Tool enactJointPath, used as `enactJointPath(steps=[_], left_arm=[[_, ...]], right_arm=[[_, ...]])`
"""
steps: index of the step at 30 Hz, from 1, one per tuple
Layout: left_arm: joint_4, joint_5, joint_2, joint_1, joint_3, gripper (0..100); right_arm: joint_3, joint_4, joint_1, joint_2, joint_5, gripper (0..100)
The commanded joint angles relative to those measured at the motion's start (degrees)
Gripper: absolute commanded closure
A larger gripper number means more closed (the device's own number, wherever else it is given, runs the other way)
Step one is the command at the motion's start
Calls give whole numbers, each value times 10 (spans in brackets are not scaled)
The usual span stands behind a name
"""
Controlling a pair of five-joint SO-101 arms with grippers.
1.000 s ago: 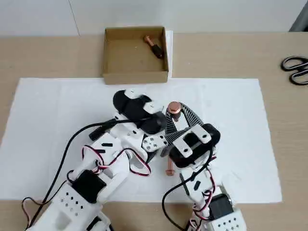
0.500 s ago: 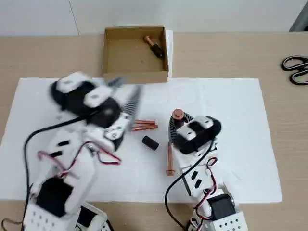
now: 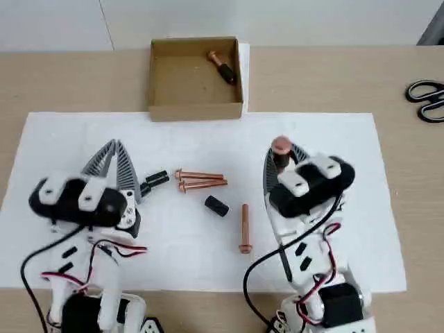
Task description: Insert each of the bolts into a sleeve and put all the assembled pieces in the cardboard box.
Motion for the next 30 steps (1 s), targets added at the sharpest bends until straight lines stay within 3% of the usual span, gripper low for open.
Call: enactJointPath(steps=[1,7,10,30], left_arm=[[-17,5,-17,-6,18,994],[-17,63,-14,-5,33,994],[-17,54,-14,-5,49,994],[-17,25,-14,-6,51,994]], right_arm=[[-110,-7,-1,145,2,995],[-233,-171,-4,372,4,995],[-295,-216,-4,493,4,995],[-967,-225,-48,1189,4,995]])
